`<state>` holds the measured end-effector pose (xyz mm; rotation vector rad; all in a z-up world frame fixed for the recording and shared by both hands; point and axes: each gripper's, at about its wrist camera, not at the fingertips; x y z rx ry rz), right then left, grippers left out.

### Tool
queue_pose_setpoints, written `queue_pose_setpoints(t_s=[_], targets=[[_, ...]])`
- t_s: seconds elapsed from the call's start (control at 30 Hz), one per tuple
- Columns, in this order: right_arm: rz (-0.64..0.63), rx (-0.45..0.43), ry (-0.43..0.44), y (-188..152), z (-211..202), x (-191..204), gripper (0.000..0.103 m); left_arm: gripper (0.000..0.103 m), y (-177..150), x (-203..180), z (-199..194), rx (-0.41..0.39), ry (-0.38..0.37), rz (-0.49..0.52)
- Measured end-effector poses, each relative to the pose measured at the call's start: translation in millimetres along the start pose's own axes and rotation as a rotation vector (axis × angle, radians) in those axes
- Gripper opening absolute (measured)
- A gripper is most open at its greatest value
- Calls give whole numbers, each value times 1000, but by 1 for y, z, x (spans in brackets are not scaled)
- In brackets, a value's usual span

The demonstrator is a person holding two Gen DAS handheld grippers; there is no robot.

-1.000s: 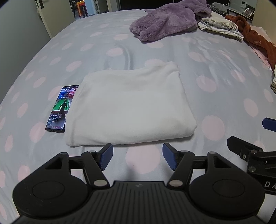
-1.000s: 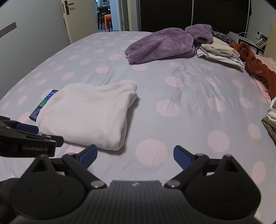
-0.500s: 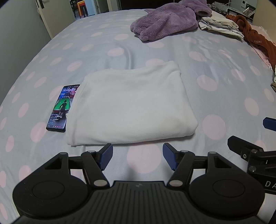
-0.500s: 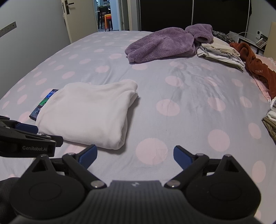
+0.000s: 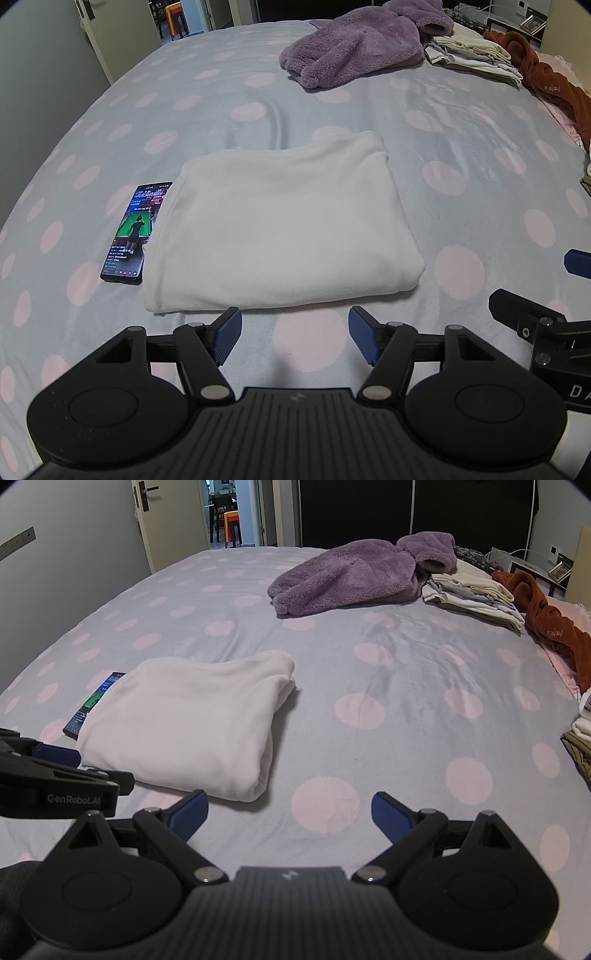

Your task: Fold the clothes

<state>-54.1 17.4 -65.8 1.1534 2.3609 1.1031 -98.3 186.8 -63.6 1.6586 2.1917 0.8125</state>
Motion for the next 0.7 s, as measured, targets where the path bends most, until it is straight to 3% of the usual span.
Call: queue_pose_setpoints(t_s=[0.7], targets=[[0,3,0,1,0,0,96,63,1,-1,1,1,1,8]])
Point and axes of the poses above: each gripper's, at about its wrist camera, not at the fingertips, and z roughly the way its jaws point, x to its left, y to its top, and after that the axes turned 7 degrees about -x, right-handed
